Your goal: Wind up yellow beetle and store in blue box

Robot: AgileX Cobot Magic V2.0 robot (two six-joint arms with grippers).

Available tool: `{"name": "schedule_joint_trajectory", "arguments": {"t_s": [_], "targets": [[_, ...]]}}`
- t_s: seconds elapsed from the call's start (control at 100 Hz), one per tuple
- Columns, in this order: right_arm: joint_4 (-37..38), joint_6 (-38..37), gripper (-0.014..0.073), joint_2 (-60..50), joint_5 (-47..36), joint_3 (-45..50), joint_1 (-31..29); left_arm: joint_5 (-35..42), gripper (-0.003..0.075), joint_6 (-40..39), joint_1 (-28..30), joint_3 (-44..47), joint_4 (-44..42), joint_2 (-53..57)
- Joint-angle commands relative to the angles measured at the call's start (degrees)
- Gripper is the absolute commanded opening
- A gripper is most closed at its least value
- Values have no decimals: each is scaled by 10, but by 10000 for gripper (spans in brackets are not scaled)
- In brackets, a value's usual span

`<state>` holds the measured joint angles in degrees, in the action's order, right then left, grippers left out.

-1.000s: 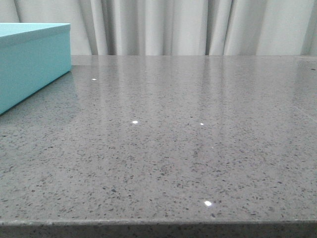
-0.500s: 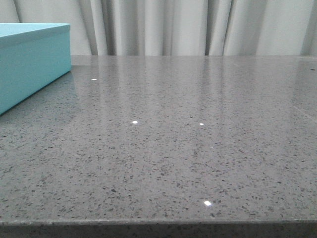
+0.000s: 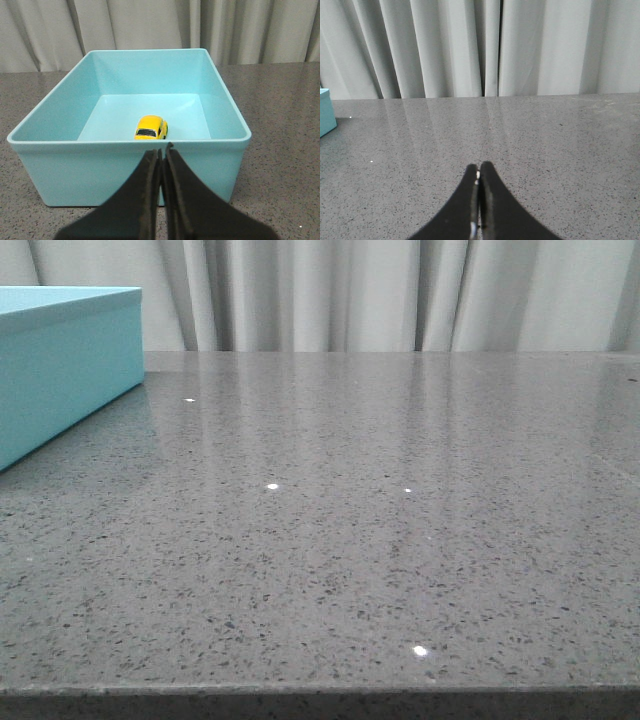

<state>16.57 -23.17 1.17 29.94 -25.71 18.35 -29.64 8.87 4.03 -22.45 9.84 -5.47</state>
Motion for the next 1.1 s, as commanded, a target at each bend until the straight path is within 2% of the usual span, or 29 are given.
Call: {"name": "schedule_joint_trajectory", "arguments": {"t_s": [0.0,0.66,0.81,1.09], "targets": [[16,6,-66,8,-45,-11,0,38,-20,0,2,-14,8,-6],[16,6,-66,8,-45,-11,0,42,-20,0,2,-11,8,-6],[16,6,-66,8,-45,-11,0,89,-20,0,0,27,-39,-4],[16,6,-66,8,-45,-11,0,222,-20,-20,-38,99,-42,21]]}}
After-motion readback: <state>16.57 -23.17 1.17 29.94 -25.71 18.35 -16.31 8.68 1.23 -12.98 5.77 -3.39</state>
